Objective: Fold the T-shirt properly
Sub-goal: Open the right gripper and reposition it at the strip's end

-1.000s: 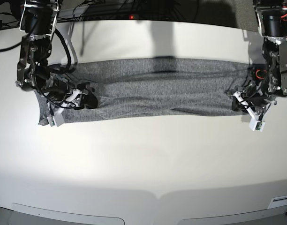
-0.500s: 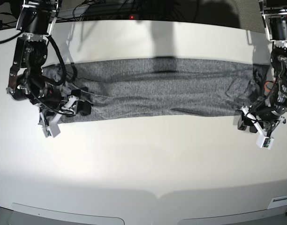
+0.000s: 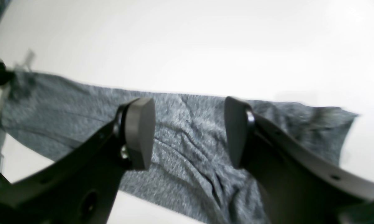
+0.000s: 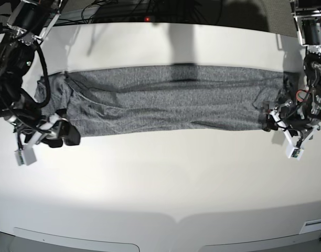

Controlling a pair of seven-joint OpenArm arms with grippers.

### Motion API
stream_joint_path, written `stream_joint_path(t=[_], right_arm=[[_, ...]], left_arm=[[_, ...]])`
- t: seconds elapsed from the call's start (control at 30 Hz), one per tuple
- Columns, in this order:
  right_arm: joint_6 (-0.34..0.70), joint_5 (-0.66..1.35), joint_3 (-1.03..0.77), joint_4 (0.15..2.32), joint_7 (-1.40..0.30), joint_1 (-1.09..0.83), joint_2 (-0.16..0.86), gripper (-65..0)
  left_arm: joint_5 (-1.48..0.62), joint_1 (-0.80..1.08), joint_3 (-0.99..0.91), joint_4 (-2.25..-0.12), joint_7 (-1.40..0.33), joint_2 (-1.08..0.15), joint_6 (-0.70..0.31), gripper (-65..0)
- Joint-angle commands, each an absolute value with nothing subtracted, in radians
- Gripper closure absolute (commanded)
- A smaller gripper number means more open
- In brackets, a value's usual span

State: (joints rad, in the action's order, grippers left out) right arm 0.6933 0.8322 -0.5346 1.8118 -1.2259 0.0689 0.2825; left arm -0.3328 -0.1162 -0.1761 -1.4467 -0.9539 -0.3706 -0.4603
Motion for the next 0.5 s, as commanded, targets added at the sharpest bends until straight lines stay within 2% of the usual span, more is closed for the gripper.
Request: stream_joint_path(t=[0.0,0.17,0.27,0.47], right_arm=[[0.698,0.882,-0.554,1.847,-1.222,0.085,0.297,-35.6],[0.698,1.018,-0.632,1.893,-1.299,0.082,0.298,-35.6],[0.698,1.058,-0.651,1.899,-1.301,0.074,0.299,-35.6],[0.698,1.058,-0.65,1.919,-1.298,0.021,0.296,-35.6]], left_arm=[[-0.358,-0.136,-0.183,-1.466,-0.949,-0.414,-0.46,-45.1],[-0.499,-0.133,-0.183,-1.465,-1.003,-0.546,-0.461,-45.0],[-0.576,-0.112,-0.183,-1.455,-1.036,-0.601,-0.495,-45.0],[-0.763,-0.068,-0.183,-1.336,-1.057,-0.593,-0.612,-45.0]])
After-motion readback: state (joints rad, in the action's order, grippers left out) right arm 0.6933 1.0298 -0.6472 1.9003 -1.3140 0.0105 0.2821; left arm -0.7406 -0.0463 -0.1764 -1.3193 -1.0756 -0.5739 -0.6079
